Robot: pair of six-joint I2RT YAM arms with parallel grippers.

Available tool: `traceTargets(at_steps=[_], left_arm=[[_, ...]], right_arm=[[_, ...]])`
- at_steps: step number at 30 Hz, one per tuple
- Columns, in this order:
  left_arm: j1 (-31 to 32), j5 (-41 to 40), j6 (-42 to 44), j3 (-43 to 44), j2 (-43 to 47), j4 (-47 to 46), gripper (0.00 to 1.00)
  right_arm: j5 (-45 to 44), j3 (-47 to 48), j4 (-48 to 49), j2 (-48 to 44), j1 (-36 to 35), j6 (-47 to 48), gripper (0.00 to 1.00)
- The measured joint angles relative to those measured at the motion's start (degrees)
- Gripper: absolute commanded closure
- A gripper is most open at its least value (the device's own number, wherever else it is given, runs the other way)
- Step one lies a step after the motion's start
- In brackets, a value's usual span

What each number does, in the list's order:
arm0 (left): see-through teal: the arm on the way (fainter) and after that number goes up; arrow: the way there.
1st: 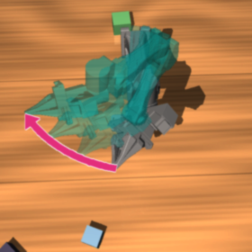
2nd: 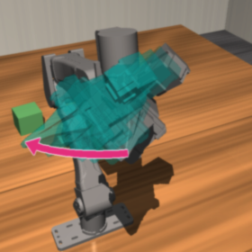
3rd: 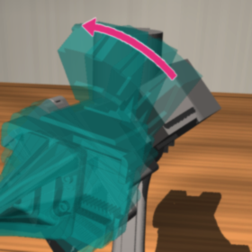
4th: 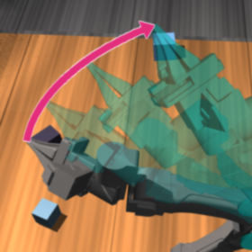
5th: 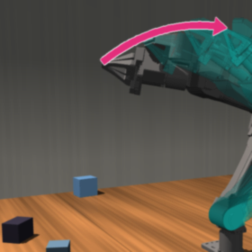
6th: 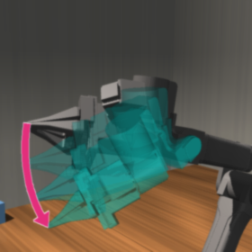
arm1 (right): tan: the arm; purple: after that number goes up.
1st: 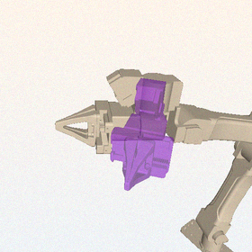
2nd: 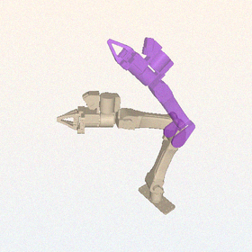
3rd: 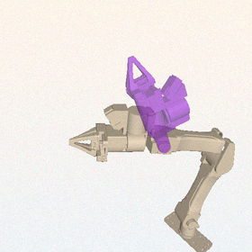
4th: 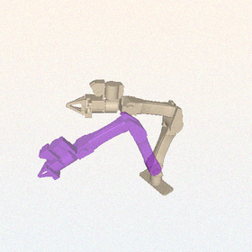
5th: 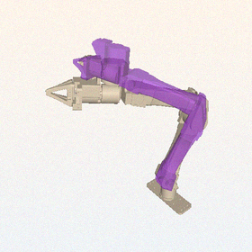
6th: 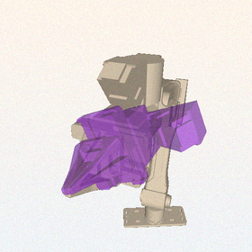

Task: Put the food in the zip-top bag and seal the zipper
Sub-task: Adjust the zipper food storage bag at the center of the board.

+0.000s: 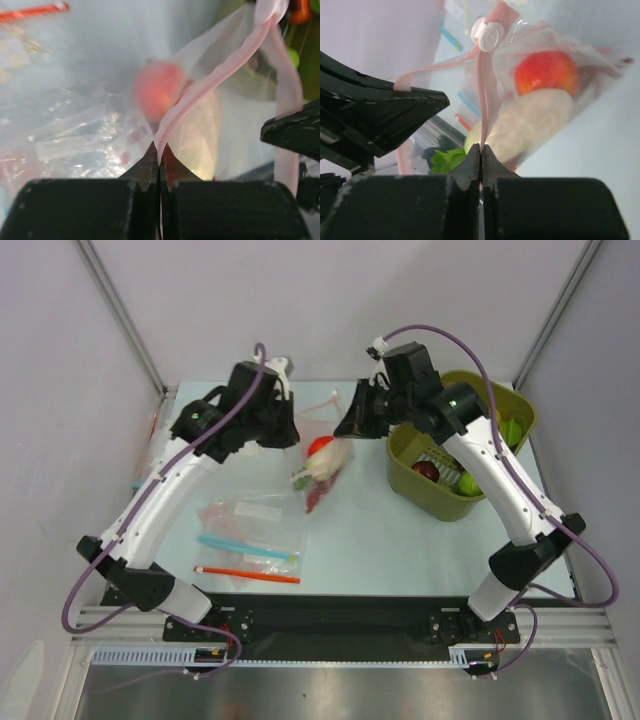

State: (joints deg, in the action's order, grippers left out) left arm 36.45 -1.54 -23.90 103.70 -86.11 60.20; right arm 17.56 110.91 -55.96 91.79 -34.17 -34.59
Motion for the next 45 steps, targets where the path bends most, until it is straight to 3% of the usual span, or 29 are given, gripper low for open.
traceTargets(at_steps=[5, 11, 18, 24, 25, 27, 30, 32, 37, 41, 45], left_arm=[[-2.1, -4.1, -0.3, 2.7, 5.4, -1.2, 1.00], [1.1, -3.0, -1.3, 4.5, 4.4, -2.6, 1.00], [-2.9, -6.6, -1.1, 5.3, 3.5, 1.2, 1.00], [-3.1, -7.2, -1.0, 12.3, 2.2, 3.9, 1.00], [-3.1, -7.1, -1.0, 12.6, 2.1, 3.9, 1.00], [-3.1, -6.8, -1.0, 12.5, 1.7, 3.8, 0.99], [-3.2, -6.1, -1.1, 9.9, 2.0, 2.4, 1.00], [-3.3, -4.9, -1.3, 6.0, 2.6, 0.5, 1.00], [-3.5, -0.1, -3.0, -2.9, 1.8, -2.1, 1.00], [-3.5, 1.4, -3.1, -3.0, 1.1, -3.7, 1.00], [-3.6, 2.7, -3.2, -2.6, 0.7, -4.5, 1.00]], right_arm=[[-1.2, 9.0, -1.0, 5.3, -0.7, 0.5, 1.00], [-0.8, -1.5, 1.0, -1.2, 8.0, -0.8, 1.00], [-1.5, 3.5, 1.4, 1.5, 2.7, 0.1, 1.00], [-0.5, 2.9, 2.3, 3.5, 2.6, 0.9, 1.00], [-0.1, 2.6, 2.8, 3.5, 2.8, 1.0, 0.98], [0.7, 1.9, 4.1, 3.5, 2.9, 1.1, 0.79], [1.4, -0.2, 5.6, 3.4, 3.8, 1.5, 0.66], [2.0, -2.2, 6.0, 3.3, 5.1, 1.6, 0.52], [3.5, -6.7, 6.4, 1.6, 12.4, 2.3, 0.45], [4.3, -9.0, 7.3, -1.0, 21.5, 2.8, 0.30], [0.6, -12.4, 8.6, -4.8, 28.8, 3.1, 0.25]])
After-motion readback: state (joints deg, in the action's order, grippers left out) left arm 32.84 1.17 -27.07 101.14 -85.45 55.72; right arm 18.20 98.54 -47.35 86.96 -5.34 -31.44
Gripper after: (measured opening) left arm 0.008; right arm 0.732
